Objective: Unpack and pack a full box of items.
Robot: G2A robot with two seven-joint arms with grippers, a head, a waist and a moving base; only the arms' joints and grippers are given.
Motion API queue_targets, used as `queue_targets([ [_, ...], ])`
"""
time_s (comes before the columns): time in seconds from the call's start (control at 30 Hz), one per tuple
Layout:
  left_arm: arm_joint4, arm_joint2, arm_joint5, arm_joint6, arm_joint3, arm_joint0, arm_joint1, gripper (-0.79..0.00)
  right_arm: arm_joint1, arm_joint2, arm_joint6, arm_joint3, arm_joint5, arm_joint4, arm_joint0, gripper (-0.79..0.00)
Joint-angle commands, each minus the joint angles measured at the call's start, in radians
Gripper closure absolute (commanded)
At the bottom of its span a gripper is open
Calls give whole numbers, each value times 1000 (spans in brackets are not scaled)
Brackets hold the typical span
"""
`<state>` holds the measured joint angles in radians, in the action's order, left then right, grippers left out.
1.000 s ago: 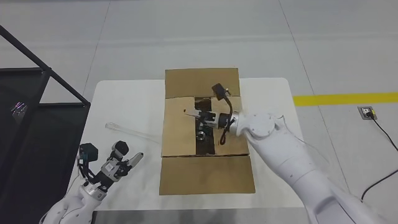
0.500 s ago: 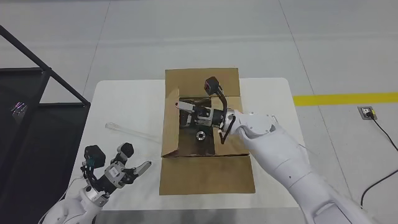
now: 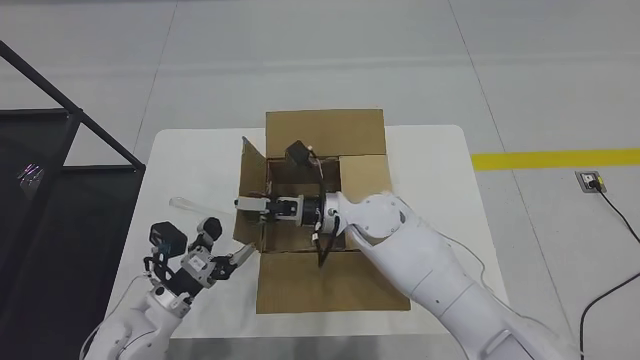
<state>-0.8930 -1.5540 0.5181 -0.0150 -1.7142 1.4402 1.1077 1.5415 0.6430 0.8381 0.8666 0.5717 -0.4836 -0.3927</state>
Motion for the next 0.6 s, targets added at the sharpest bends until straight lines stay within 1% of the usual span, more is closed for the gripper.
queue_targets([
  [0.0, 43, -3, -19, -3, 11, -5, 2, -785, 6, -2, 14, -13, 16, 2, 3, -785],
  [0.17, 69, -24, -38, -10, 33, -10, 1, -785, 15, 7, 50, -40, 62, 0, 5, -785],
  [0.3, 93, -44, -30, 0, 46, 3, 0, -785, 9, 39, 58, -38, 115, 4, -4, -785],
  [0.43, 117, -66, -20, -3, 58, 20, -1, -785, -9, 87, 64, -6, 161, 15, -32, -785],
  [0.57, 126, -77, -32, -12, 84, 25, -2, -785, -41, 154, 87, 57, 194, 32, -80, -785],
])
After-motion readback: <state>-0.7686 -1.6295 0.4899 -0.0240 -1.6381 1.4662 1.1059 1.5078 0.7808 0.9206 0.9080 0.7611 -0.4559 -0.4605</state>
